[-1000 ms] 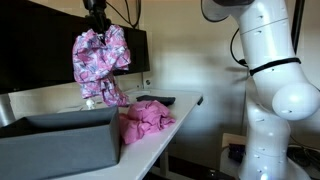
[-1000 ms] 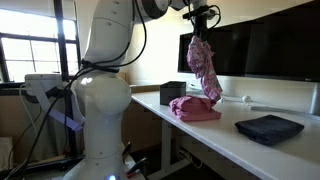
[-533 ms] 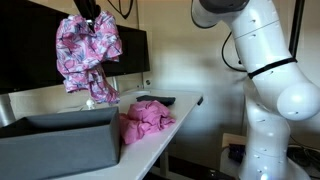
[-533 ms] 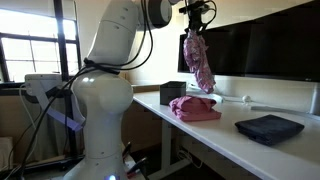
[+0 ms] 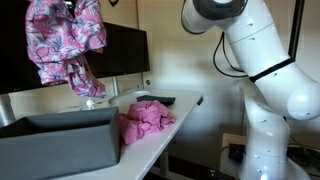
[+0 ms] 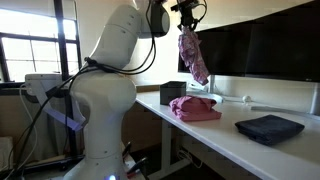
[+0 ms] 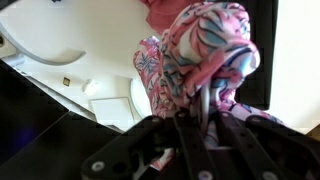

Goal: Pick up one cloth and put it in the box

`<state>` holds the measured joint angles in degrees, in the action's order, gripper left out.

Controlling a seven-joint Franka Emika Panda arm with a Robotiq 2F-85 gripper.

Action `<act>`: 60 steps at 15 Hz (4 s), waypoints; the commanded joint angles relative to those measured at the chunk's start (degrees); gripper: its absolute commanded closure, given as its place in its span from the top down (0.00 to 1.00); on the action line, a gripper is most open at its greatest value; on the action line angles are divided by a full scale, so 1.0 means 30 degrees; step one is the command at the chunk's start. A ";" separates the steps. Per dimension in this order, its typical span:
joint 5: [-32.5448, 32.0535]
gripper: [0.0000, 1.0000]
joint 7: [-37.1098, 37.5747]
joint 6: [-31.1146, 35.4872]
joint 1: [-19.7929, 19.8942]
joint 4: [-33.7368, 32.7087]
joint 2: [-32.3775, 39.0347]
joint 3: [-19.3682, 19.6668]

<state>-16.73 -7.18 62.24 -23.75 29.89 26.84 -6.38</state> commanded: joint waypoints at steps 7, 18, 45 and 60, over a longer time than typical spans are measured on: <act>-0.0359 0.12 0.0532 -0.0613 -0.3694 -0.3500 0.2289 0.1125; 0.2351 0.12 0.2315 -0.1466 -0.3197 -0.2870 0.2348 0.0822; 0.5926 0.12 1.0203 -0.2364 -0.0150 -0.2808 0.9768 0.1581; 0.4973 0.64 1.1355 -0.2053 -0.1557 -0.2782 1.0741 0.2137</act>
<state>-1.44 25.79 55.94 -27.87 21.12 60.00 0.32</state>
